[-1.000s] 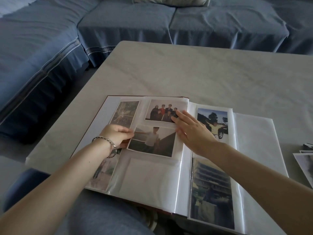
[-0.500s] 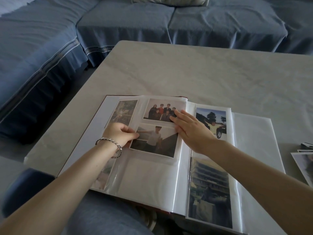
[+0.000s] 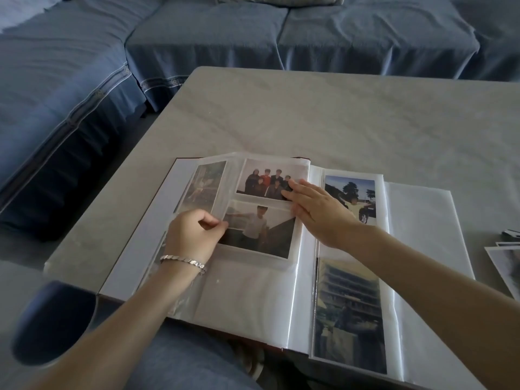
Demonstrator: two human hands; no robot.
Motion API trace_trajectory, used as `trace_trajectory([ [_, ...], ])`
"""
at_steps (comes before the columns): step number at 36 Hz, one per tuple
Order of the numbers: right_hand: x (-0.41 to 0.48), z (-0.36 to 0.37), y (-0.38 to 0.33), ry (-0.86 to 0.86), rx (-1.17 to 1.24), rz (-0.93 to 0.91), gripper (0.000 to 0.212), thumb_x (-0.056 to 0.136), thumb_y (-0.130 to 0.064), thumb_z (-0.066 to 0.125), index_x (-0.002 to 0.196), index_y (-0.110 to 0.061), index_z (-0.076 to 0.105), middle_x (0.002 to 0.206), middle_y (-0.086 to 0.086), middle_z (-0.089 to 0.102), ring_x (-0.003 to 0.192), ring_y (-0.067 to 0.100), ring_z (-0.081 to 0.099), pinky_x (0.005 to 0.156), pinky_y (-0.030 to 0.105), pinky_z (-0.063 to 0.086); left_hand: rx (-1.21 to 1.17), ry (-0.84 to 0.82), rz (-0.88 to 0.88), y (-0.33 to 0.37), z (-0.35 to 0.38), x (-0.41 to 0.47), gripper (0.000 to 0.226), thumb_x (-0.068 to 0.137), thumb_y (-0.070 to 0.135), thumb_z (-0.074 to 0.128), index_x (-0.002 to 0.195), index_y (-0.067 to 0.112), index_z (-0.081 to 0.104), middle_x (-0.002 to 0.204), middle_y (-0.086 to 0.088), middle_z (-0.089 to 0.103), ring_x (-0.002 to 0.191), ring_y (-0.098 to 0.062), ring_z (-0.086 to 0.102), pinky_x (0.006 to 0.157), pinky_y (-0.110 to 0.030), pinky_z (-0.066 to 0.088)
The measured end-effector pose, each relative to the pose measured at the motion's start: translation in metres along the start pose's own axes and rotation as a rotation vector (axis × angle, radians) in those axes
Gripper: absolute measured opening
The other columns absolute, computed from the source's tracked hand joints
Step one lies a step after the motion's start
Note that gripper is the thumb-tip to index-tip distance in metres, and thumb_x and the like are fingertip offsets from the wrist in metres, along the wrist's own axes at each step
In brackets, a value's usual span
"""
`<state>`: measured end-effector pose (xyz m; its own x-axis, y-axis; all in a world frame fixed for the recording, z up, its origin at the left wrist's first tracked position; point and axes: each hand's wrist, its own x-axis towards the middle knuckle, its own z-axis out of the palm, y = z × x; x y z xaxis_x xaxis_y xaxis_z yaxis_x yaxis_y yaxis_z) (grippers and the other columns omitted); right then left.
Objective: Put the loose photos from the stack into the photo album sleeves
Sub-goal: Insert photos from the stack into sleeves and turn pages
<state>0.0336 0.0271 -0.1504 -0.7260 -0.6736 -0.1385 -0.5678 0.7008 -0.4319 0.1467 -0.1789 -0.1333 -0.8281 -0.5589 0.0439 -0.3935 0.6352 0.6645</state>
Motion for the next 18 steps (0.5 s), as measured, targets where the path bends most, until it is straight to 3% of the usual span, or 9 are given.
trace_trajectory([
  [7,0.005,-0.01,0.007,0.006,0.136,0.003,0.04,0.102,-0.031,0.028,0.139,-0.028,0.043,0.153,-0.012,0.024,0.141,0.008,0.014,0.113,0.026,0.008,-0.036,0.171,0.163,0.002,-0.004,-0.009,0.009,0.074,0.009,0.077,0.072,0.002,0.072,0.073,-0.004,0.07,0.068,-0.013,0.061,0.062,-0.007,0.038],
  [13,0.005,-0.01,0.006,0.005,0.13,-0.002,0.039,0.102,-0.029,0.029,0.138,-0.027,0.043,0.153,-0.01,0.025,0.141,0.01,0.016,0.113,0.028,0.01,-0.038,0.22,0.289,0.001,-0.005,-0.012,0.011,0.07,0.005,0.079,0.069,-0.001,0.07,0.071,-0.008,0.07,0.063,-0.012,0.06,0.061,-0.009,0.039],
  [18,0.005,-0.009,0.006,0.013,0.123,-0.001,0.04,0.102,-0.028,0.028,0.14,-0.026,0.042,0.153,-0.009,0.023,0.142,0.01,0.014,0.114,0.029,0.008,-0.061,0.215,0.315,0.0,-0.006,-0.012,0.011,0.07,0.005,0.08,0.067,0.001,0.07,0.068,0.002,0.067,0.059,-0.011,0.059,0.061,-0.006,0.04],
])
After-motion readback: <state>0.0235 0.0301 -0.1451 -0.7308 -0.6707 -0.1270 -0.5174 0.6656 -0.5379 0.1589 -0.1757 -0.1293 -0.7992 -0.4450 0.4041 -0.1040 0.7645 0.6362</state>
